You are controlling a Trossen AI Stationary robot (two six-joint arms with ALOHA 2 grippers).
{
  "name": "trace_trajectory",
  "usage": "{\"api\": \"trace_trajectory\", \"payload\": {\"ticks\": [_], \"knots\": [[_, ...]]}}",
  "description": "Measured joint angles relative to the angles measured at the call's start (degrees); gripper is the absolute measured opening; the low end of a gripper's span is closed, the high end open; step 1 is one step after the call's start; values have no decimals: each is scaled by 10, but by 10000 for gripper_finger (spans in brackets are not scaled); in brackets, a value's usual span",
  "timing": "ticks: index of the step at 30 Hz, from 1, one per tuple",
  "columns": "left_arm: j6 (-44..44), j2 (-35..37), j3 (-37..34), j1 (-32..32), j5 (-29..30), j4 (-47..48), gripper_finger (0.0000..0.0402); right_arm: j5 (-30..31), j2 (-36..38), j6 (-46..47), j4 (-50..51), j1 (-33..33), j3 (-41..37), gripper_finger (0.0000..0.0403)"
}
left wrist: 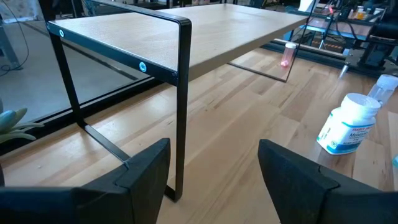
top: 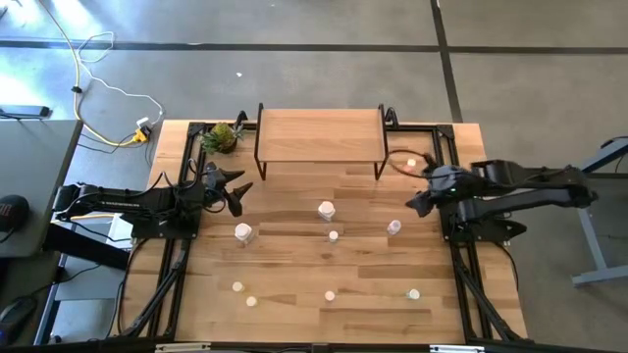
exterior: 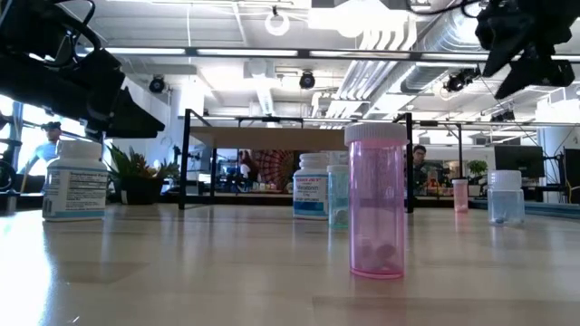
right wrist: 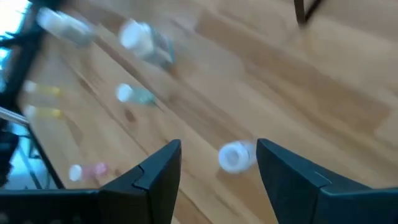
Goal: Pick and place medicine bottles onto shelf by color
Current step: Put the transparent pill bottle on the shelf
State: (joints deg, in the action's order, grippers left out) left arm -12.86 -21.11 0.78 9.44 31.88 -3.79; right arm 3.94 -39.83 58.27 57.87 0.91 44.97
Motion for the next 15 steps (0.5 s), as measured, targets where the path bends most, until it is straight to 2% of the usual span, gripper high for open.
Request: {"api": "trace_trajectory", "payload": {"ticks": [7,15], "knots": [[-5,0,0,0,0,0,234,-39,-90,37,-2,0,1,203],[-5,0,0,0,-26,-3,234,-75,-167,54,-3,0,1,245]]}}
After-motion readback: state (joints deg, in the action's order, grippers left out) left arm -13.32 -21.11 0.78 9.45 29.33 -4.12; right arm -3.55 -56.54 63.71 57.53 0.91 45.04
